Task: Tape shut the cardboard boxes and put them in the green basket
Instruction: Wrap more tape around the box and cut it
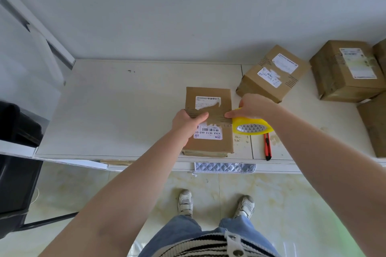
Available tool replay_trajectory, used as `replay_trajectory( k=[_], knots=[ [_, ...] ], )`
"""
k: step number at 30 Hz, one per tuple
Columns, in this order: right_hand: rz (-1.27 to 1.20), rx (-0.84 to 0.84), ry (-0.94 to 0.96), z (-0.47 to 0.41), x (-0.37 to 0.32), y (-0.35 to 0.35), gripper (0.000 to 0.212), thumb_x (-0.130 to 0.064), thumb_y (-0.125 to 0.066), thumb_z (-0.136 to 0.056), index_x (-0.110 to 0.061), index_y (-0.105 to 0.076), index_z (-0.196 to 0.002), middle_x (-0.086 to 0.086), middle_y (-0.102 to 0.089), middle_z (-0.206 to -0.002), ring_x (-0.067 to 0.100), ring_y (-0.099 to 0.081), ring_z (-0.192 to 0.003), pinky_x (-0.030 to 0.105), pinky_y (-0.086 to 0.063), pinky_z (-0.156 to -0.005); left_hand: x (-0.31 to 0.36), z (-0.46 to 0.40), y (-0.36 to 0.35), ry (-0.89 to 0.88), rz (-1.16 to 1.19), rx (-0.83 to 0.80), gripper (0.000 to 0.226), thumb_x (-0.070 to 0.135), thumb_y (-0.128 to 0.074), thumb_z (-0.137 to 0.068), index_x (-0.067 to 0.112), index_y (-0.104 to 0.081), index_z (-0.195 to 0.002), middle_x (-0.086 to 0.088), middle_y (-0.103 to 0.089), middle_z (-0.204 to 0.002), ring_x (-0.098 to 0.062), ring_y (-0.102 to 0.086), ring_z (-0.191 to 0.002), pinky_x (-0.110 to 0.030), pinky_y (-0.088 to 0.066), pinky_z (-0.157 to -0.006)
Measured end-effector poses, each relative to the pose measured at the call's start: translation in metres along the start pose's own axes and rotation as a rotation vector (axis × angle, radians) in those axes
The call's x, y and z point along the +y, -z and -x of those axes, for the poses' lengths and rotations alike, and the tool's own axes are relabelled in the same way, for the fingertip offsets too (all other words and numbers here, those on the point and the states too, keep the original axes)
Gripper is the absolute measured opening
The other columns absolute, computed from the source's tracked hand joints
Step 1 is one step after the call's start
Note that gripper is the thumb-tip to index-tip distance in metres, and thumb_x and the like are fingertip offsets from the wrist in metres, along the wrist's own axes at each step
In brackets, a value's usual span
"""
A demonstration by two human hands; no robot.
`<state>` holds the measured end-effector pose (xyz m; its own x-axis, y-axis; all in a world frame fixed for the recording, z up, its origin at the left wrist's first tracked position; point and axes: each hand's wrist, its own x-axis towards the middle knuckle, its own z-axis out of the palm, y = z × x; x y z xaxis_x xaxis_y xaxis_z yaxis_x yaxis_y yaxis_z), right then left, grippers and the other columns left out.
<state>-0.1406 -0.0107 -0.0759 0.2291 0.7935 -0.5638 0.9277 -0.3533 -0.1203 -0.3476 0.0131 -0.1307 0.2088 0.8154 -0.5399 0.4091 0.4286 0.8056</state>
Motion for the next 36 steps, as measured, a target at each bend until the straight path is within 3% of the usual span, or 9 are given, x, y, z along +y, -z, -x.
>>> replay_trajectory(
  k=[4, 8, 12, 14, 16, 20, 24, 31, 36],
  knots=[
    [0.08, 0.033, 0.034, 0.016, 0.001, 0.037, 0.063, -0.073, -0.059, -0.078, -0.015, -0.042, -0.059, -0.003, -0.04, -0.054, 0.013, -0.04, -0.049, 0.027, -0.03, -0.051, 0.0, 0.009, -0.006, 0.129, 0.279, -0.124, 0.024, 0.04, -0.076, -0.081, 0.023, -0.069, -0.098, 0.003, -0.076, -0.09, -0.018, -0.07, -0.09, -0.03, -0.053, -0.07],
    [0.257, 0.005, 0.057, 0.025, -0.014, 0.06, 0.055, -0.065, -0.056, -0.086, -0.014, -0.045, -0.066, -0.001, -0.049, -0.063, 0.014, -0.047, -0.055, 0.029, -0.041, -0.06, -0.003, 0.021, -0.021, 0.118, 0.295, -0.123, 0.065, 0.042, -0.071, -0.085, 0.016, -0.044, -0.139, -0.008, -0.068, -0.12, -0.022, -0.067, -0.103, -0.041, -0.056, -0.083],
    [0.344, 0.022, 0.015, 0.03, -0.031, 0.061, 0.054, -0.068, -0.054, -0.084, -0.015, -0.05, -0.077, -0.001, -0.06, -0.077, 0.019, -0.059, -0.073, 0.036, -0.049, -0.077, 0.008, 0.026, -0.026, -0.326, -0.189, 0.097, 0.079, 0.02, -0.056, -0.098, 0.017, -0.003, -0.157, -0.009, -0.01, -0.164, -0.027, -0.011, -0.15, -0.046, -0.012, -0.122],
    [0.335, 0.051, 0.039, 0.032, -0.04, 0.058, 0.057, -0.07, -0.054, -0.084, -0.014, -0.052, -0.076, -0.001, -0.059, -0.074, 0.018, -0.057, -0.069, 0.033, -0.046, -0.069, 0.015, 0.027, -0.034, -0.439, -0.278, 0.094, 0.067, 0.017, -0.044, -0.102, 0.015, -0.004, -0.156, -0.003, 0.002, -0.165, -0.022, 0.005, -0.151, -0.04, 0.002, -0.122],
    [0.295, 0.073, 0.086, 0.035, -0.049, 0.056, 0.061, -0.072, -0.049, -0.085, -0.013, -0.05, -0.07, -0.001, -0.053, -0.066, 0.015, -0.049, -0.058, 0.03, -0.039, -0.059, 0.016, 0.025, -0.038, -0.387, -0.281, 0.079, 0.066, 0.04, -0.032, -0.104, 0.015, 0.001, -0.156, -0.001, 0.008, -0.164, -0.017, 0.01, -0.151, -0.039, 0.009, -0.12],
    [0.1, 0.108, 0.181, 0.044, -0.057, 0.071, 0.062, -0.062, -0.046, -0.092, -0.014, -0.035, -0.055, -0.001, -0.033, -0.052, 0.014, -0.032, -0.044, 0.029, -0.025, -0.049, 0.008, 0.015, -0.028, -0.325, -0.304, 0.092, 0.083, 0.069, -0.021, -0.094, 0.021, 0.006, -0.156, 0.001, 0.012, -0.164, -0.011, 0.011, -0.15, -0.042, 0.007, -0.121],
    [0.139, 0.125, 0.248, 0.056, -0.061, 0.083, 0.06, -0.061, -0.049, -0.091, -0.014, -0.043, -0.054, -0.001, -0.039, -0.051, 0.014, -0.038, -0.045, 0.026, -0.025, -0.047, 0.005, 0.014, -0.019, -0.315, -0.239, 0.081, 0.109, 0.085, -0.012, -0.069, 0.022, 0.004, -0.156, 0.003, 0.011, -0.164, -0.007, 0.012, -0.149, -0.039, 0.009, -0.119],
    [0.345, 0.239, 0.19, 0.062, -0.063, 0.08, 0.057, -0.063, -0.047, -0.09, -0.014, -0.047, -0.061, -0.001, -0.049, -0.058, 0.012, -0.046, -0.053, 0.026, -0.028, -0.049, 0.006, 0.014, -0.01, -0.296, -0.221, 0.052, 0.106, 0.078, -0.045, -0.08, 0.022, 0.001, -0.157, 0.004, 0.008, -0.165, -0.007, 0.007, -0.149, -0.042, 0.007, -0.121],
    [0.038, 0.051, 0.263, 0.055, -0.044, 0.072, 0.066, -0.074, -0.048, -0.082, -0.018, -0.026, -0.054, -0.004, -0.022, -0.048, 0.014, -0.021, -0.042, 0.027, -0.021, -0.049, 0.001, 0.021, 0.014, -0.111, 0.049, -0.096, 0.121, 0.086, -0.05, -0.061, 0.034, 0.005, -0.155, 0.005, 0.0, -0.165, -0.018, -0.004, -0.151, -0.052, -0.006, -0.121]
  ],
)
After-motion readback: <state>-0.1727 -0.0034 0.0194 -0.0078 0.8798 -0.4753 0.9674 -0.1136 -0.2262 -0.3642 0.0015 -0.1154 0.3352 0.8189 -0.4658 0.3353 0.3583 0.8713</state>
